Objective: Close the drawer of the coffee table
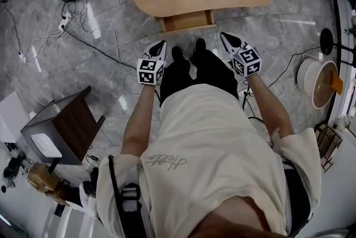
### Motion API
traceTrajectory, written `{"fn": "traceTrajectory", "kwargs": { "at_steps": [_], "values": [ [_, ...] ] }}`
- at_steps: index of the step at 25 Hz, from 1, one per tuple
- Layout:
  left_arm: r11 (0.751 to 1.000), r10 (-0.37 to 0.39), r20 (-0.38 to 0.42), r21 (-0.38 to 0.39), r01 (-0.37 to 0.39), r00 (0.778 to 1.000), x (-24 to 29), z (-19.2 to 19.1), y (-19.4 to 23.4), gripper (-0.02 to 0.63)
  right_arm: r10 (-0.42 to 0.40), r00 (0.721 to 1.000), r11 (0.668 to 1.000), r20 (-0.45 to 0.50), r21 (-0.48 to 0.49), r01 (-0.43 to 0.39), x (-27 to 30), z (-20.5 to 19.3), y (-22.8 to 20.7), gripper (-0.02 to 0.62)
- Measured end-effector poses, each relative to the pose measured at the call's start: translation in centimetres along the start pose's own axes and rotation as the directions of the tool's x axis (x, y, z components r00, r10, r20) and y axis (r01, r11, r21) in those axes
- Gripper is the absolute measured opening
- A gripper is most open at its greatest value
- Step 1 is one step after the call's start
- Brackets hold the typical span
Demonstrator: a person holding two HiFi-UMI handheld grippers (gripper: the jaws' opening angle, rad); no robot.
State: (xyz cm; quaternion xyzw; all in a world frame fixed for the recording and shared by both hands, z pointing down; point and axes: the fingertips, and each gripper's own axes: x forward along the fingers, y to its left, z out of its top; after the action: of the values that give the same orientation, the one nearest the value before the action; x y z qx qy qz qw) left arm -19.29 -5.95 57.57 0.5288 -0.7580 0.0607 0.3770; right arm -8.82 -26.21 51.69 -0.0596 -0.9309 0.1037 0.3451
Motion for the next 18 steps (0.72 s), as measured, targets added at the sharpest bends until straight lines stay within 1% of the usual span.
{"fn": "traceTrajectory", "kwargs": {
  "at_steps": [5, 8, 10, 13, 15, 18],
  "values": [
    [0.999, 0.017, -0.104, -0.048, -0.022, 0.994, 3.3, -3.3, -0.5, 0.005, 0.018, 0.993, 0.997, -0.119, 0.072, -0.009, 2.9, -6.6, -3.7, -0.005],
    [0.995, 0.027, -0.162, -0.094, -0.042, 0.986, 6.0, -5.4, -0.9, 0.005, 0.022, 0.98, 0.995, -0.198, 0.1, -0.002, 5.0, -11.3, -6.2, -0.005],
    [0.988, 0.035, -0.185, -0.138, -0.061, 0.982, 7.9, -6.6, -1.2, 0.005, 0.028, 0.971, 0.993, -0.238, 0.121, 0.001, 6.4, -14.1, -7.7, -0.005],
    [0.97, 0.041, -0.193, -0.229, -0.086, 0.98, 11.2, -8.0, -1.6, 0.005, 0.054, 0.958, 0.99, -0.281, 0.139, -0.015, 8.4, -17.4, -9.8, -0.005],
    [0.953, 0.041, -0.201, -0.286, -0.099, 0.979, 13.4, -9.0, -1.6, 0.005, 0.07, 0.952, 0.99, -0.299, 0.141, -0.028, 9.6, -18.7, -10.9, -0.005],
    [0.927, 0.047, -0.248, -0.349, -0.135, 0.968, 15.8, -11.6, -1.0, 0.005, 0.085, 0.946, 0.989, -0.313, 0.139, -0.043, 11.7, -20.0, -12.5, -0.005]
  ]
}}
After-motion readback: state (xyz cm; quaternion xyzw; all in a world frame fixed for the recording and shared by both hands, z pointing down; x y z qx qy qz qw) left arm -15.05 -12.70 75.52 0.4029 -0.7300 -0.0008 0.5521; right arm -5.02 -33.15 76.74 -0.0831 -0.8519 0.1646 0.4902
